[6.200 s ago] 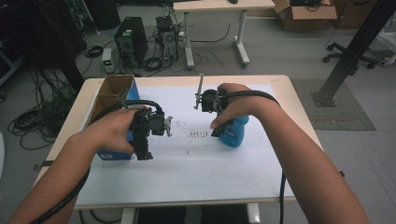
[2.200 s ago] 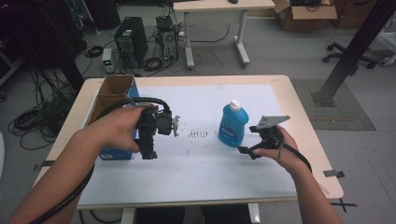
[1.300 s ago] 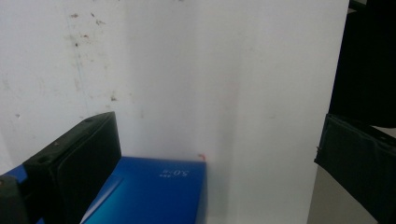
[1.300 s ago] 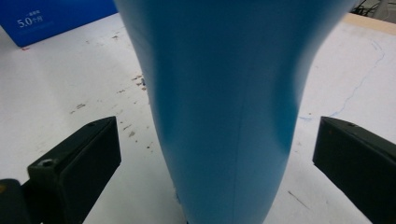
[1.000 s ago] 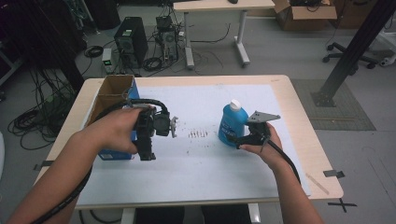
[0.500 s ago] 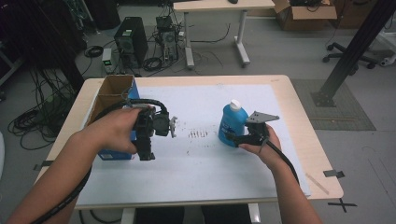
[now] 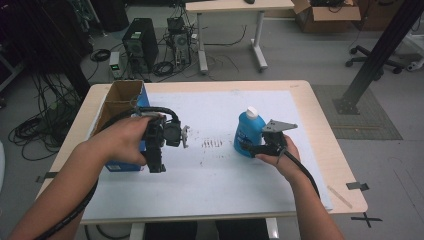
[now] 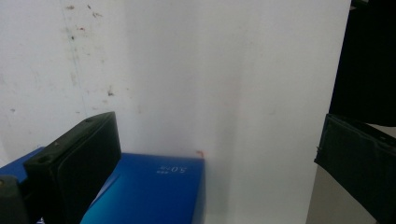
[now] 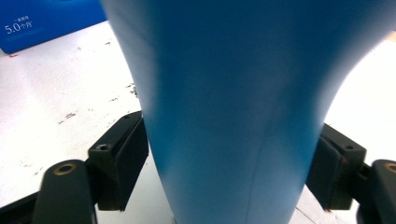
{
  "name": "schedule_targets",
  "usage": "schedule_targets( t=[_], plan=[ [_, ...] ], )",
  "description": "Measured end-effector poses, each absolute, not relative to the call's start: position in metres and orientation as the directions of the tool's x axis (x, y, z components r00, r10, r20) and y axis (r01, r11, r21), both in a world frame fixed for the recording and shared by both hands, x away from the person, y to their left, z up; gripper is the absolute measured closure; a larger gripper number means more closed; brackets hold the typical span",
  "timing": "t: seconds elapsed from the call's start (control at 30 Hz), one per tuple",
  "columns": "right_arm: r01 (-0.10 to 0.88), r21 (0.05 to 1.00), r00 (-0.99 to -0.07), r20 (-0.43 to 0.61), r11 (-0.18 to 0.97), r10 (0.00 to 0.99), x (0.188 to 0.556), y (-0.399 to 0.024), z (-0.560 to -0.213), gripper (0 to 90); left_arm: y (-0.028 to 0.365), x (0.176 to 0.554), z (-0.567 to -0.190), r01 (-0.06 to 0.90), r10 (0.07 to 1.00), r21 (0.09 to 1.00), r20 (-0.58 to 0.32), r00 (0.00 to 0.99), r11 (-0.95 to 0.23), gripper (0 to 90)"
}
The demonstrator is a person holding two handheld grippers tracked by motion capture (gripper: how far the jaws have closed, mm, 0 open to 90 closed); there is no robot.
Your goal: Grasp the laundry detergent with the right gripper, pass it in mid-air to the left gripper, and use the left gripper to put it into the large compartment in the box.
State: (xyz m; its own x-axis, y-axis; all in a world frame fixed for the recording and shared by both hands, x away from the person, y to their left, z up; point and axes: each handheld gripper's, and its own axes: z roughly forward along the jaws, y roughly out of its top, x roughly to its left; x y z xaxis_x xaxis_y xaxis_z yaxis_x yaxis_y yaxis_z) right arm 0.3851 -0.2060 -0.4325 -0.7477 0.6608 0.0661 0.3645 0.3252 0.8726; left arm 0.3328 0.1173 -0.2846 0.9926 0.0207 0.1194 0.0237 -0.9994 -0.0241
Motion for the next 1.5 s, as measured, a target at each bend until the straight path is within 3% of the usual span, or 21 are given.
schedule_targets(
  t=[0.47, 0.83, 1.1, 1.5],
  plan=[
    [0.350, 0.881, -0.748, 0.057, 0.319, 0.662, 0.385, -0.204, -0.437, 39.8, 0.118, 0.332, -0.283, 0.024, 0.021, -0.020, 0.122, 0.992, -1.000, 0.2],
    [0.334, 0.881, -0.749, 0.033, 0.334, 0.662, 0.383, -0.204, -0.435, 43.5, 0.118, 0.331, -0.282, 0.028, 0.026, -0.020, 0.125, 0.992, -0.999, 0.2],
    [0.286, 0.894, -0.782, 0.010, 0.344, 0.623, 0.377, -0.206, -0.416, 44.0, 0.113, 0.331, -0.278, 0.026, 0.023, -0.021, 0.133, 0.991, -0.999, 0.2],
    [0.204, 0.906, -0.869, -0.006, 0.371, 0.494, 0.361, -0.212, -0.374, 43.9, 0.102, 0.333, -0.264, 0.007, 0.004, -0.015, 0.151, 0.989, -1.000, 0.2]
  ],
)
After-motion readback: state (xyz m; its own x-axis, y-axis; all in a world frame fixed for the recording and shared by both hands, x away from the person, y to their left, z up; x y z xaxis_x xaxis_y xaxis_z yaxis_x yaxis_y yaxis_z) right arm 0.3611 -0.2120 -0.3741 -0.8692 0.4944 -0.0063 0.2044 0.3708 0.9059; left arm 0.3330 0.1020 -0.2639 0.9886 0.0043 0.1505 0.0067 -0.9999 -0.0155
